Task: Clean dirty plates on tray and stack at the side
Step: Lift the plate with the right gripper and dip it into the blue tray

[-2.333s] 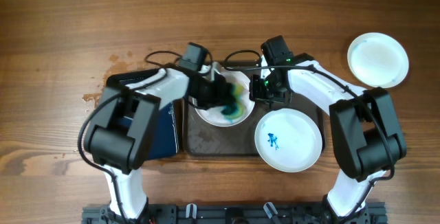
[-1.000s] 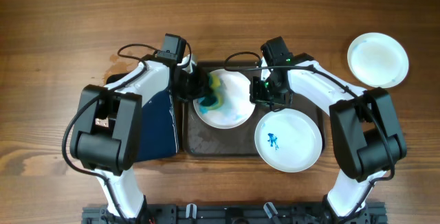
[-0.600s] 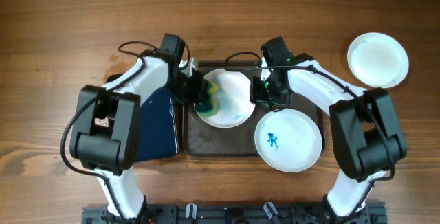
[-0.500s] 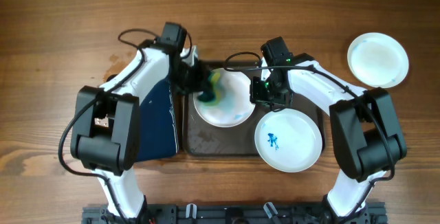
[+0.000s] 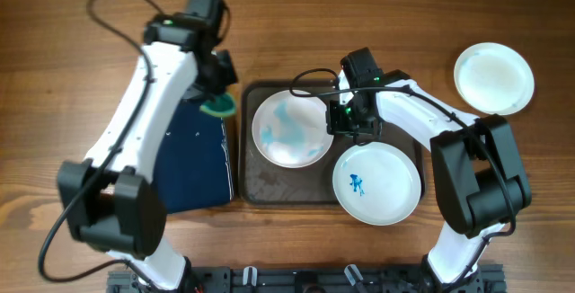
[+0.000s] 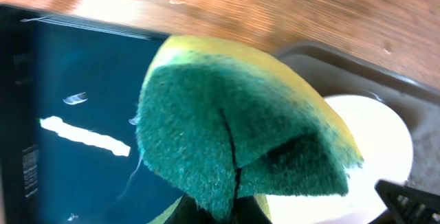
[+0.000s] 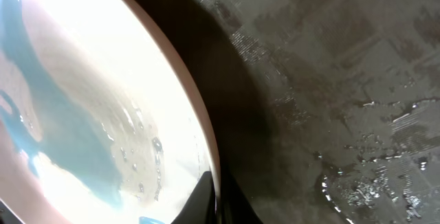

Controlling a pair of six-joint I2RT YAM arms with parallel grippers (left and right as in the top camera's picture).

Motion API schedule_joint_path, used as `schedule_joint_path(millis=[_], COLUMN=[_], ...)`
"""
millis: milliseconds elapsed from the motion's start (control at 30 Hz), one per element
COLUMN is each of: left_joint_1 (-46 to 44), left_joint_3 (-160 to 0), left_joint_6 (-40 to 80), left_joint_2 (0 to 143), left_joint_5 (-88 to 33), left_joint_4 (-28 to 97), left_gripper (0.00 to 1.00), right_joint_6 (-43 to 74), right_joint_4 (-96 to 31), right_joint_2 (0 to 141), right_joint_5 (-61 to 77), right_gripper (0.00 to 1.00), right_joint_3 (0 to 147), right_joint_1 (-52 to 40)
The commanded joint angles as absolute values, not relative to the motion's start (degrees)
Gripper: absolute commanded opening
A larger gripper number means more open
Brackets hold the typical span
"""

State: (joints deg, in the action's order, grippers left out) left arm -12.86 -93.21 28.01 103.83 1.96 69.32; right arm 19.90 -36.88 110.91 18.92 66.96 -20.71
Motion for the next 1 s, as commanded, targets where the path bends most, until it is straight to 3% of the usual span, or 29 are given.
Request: schedule_joint_path(millis=[0,167,333,667,800,967], left_joint_1=[-3.9,11.1,19.9,21.6,21.6,21.6], left_joint_3=[-94.3,-94.3,-94.3,-94.3,-94.3,-94.4], left_joint_6=[30.1,25.6,22.0,19.7,19.7,19.7], left_joint_2=[102.6,102.5,102.5,102.5,102.5,102.5], left_joint_5=[5.7,-6.7,-8.7,-8.8,-8.8,-8.7], left_joint_4=[72.9,72.9,74.2,73.8,73.8,74.4], left_gripper=[0.04,0.04,0.04,0.04,0.04,0.04], right_joint_6=[12.6,9.5,9.1,8.9,7.5,4.3], right_joint_4=[-38.7,-43.8,-53.1,-54.3,-48.3,-39.0], right_joint_2=[110.0,101.8,101.4,106.2,111.6,112.9], right_joint_5=[12.6,8.1,-1.1,-7.4,-9.4,-24.0], right_gripper=[0.05,0.04,0.05,0.05,0.05,0.05], right_joint_3=[68.6,77.1,88.2,105.0,105.1,105.1], right_joint_1=[-20.7,-23.6,-31.3,-42.2,-46.6,-55.5])
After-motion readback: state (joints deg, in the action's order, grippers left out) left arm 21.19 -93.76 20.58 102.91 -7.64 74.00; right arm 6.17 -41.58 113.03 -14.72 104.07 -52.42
